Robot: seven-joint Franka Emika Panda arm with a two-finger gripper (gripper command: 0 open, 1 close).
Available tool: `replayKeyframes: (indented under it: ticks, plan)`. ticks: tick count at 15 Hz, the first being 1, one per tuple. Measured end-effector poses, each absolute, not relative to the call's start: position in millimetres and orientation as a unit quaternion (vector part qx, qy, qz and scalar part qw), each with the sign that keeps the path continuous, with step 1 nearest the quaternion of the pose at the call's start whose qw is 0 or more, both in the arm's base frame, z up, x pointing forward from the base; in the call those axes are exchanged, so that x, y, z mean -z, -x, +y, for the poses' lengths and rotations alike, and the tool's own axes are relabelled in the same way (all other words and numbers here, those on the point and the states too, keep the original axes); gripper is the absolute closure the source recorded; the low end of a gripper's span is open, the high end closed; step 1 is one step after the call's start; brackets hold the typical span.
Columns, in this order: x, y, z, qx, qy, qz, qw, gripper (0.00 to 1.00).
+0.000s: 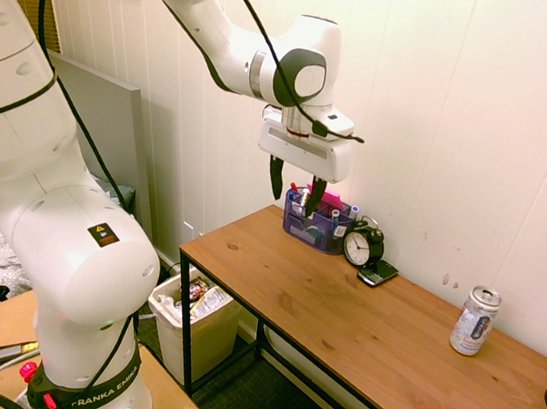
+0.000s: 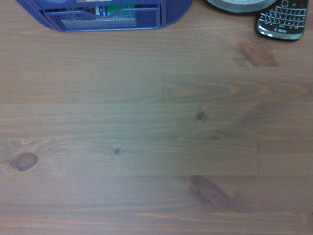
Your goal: Throw the can in the trash bin
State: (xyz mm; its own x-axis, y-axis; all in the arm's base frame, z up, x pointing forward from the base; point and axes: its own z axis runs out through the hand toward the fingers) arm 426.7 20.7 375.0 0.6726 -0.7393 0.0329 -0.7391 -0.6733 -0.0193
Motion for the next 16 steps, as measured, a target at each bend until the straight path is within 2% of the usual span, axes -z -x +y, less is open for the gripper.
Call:
replayKeyframes:
  ticks: [4, 8, 12, 16]
  plan:
    - [-372, -438, -1, 0.028, 0.903, 0.428, 0.017, 0.0]
    - [-381, -482, -94, 0.031, 0.865, 0.499, 0.045, 0.0]
    - [-374, -523, -187, 0.025, 0.824, 0.564, 0.033, 0.0]
    - [-325, -537, -265, -0.003, 0.786, 0.618, 0.004, 0.0]
